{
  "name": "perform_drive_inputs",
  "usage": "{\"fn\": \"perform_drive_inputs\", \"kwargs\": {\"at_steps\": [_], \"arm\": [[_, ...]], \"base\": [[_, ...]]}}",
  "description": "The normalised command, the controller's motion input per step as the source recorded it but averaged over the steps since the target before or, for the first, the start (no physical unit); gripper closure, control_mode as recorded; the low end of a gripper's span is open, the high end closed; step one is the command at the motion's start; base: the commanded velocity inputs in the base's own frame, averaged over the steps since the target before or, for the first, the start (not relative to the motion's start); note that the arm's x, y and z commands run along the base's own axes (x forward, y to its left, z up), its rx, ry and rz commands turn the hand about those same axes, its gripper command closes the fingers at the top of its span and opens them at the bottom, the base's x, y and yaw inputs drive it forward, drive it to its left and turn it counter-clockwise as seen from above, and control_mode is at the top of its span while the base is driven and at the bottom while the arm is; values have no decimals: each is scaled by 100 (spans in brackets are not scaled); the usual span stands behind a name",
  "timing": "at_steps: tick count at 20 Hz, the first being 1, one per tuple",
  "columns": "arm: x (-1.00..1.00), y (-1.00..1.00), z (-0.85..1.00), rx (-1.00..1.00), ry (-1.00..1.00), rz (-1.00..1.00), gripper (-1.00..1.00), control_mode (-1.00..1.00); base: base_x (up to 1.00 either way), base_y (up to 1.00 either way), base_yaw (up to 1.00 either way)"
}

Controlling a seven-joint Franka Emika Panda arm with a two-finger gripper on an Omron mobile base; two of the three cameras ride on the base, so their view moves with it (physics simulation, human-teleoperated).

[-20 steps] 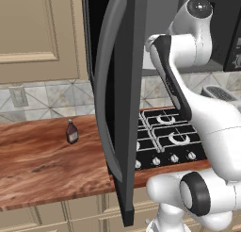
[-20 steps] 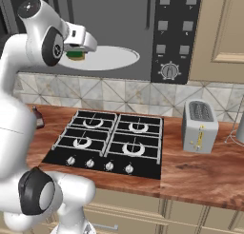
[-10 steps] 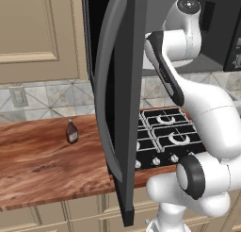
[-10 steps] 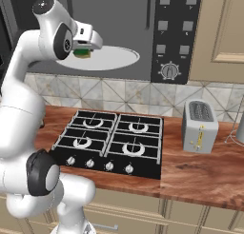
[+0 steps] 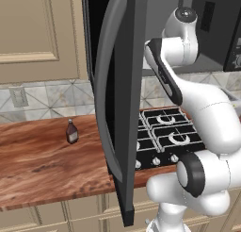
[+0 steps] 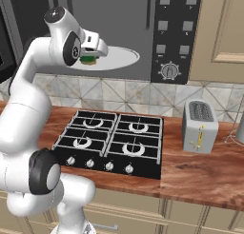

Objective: Place the sponge inside the microwave to prepare for sanitizing.

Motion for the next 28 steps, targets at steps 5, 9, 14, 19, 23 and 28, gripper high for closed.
{"fn": "perform_drive_inputs", "kwargs": {"at_steps": [5, 9, 14, 19, 23, 28], "arm": [[14, 0, -4, 1, 0, 0, 100, -100], [11, 0, 0, 0, 0, 0, 100, -100], [8, 0, 0, 0, 0, 0, -100, -100], [3, 0, 0, 0, 0, 0, -100, -100], [1, 0, 0, 0, 0, 0, -100, -100], [-2, 1, 9, -1, -4, 0, -100, -100]], "base": [[0, 0, 0], [0, 0, 0], [0, 0, 0], [0, 0, 0], [0, 0, 0], [0, 0, 0]]}}
